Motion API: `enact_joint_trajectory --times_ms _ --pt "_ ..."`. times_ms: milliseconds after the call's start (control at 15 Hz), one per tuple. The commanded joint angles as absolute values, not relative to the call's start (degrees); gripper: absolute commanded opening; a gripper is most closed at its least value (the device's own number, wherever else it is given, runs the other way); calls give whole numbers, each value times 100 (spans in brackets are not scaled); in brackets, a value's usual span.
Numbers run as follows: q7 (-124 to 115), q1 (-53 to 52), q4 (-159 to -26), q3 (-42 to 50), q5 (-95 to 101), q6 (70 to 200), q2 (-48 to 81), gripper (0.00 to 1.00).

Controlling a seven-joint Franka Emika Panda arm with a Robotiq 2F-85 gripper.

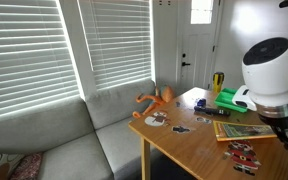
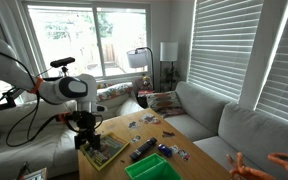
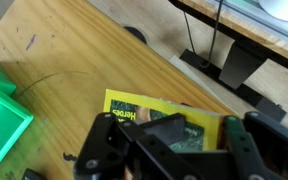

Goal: Turn the yellow book over

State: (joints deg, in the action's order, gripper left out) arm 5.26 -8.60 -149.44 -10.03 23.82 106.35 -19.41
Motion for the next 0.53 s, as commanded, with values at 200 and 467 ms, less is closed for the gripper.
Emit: enact_joint_trajectory --times_ms 200,467 --pt "1277 -997 -14508 -563 1086 10930 -2345 0" --pt "1782 -1059 -14528 -304 375 11280 -2469 0"
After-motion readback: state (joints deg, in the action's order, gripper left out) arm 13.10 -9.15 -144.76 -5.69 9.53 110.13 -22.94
